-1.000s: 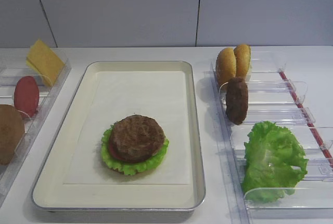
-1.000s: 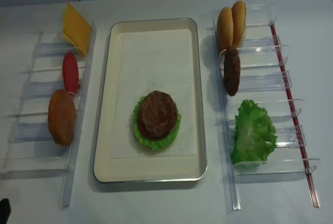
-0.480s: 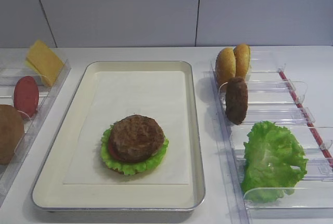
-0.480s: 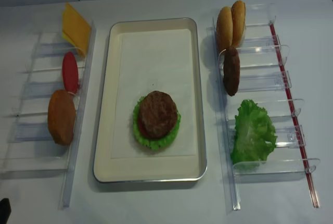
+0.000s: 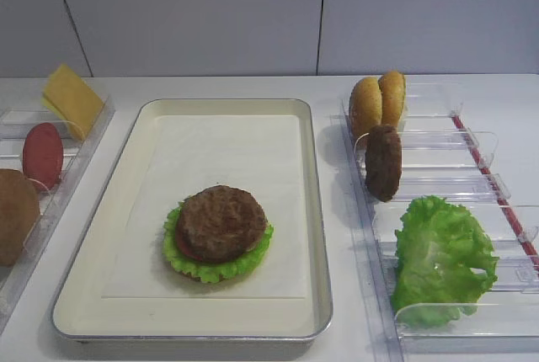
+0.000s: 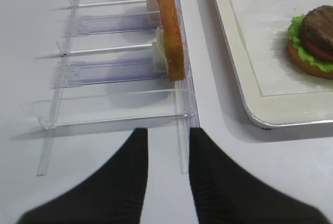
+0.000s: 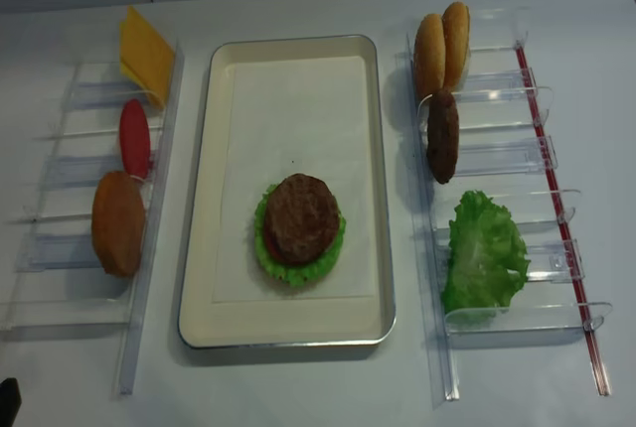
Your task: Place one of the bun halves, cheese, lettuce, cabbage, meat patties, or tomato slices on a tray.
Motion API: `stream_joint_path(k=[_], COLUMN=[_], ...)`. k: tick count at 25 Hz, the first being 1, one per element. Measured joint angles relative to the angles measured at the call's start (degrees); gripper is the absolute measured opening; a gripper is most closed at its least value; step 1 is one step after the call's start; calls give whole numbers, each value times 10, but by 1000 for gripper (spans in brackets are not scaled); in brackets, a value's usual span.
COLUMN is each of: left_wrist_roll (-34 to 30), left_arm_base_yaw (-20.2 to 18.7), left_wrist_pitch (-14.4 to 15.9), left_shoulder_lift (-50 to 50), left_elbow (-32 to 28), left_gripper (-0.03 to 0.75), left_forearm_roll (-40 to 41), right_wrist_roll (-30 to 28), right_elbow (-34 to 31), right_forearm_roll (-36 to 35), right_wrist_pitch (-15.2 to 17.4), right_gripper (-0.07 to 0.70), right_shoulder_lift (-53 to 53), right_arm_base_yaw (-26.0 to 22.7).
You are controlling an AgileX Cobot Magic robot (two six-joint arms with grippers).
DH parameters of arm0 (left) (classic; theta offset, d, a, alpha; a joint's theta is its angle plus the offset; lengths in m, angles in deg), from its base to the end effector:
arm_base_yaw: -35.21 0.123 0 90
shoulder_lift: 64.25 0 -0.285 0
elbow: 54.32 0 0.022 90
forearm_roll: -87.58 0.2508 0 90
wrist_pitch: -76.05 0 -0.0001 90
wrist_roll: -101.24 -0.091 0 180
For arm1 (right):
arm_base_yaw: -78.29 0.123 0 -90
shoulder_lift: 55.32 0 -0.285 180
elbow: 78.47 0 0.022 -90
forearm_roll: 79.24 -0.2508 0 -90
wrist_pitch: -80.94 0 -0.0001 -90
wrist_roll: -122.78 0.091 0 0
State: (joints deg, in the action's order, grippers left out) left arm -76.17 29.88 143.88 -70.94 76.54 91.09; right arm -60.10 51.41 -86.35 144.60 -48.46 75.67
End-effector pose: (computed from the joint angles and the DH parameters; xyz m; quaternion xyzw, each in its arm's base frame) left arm -0.0118 0.0063 0.2649 0.0179 0.8810 -0.0022 0.4728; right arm -0.0063 0.0104 0.2662 -0.0056 0.8671 0.0381 0.4966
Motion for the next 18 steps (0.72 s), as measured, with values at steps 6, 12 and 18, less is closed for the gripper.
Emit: stream_joint_path(k=[6, 12, 18], left_wrist_roll=[0, 0, 0], left_arm_base_yaw=[0, 0, 0], left_wrist_pitch=[0, 0, 0], left_shoulder_lift=[0, 0, 0], left_elbow=[0, 0, 0], left_gripper=[210, 210, 209], left_forearm_roll=[0, 0, 0], right_wrist_roll=[-1, -1, -1], right_elbow=[0, 0, 0], right_forearm_roll=[-1, -1, -1], right_wrist_pitch=[0, 0, 0], right_gripper=[383, 383, 383], right_shoulder_lift=[0, 0, 0], right_arm_base_yaw=[0, 0, 0])
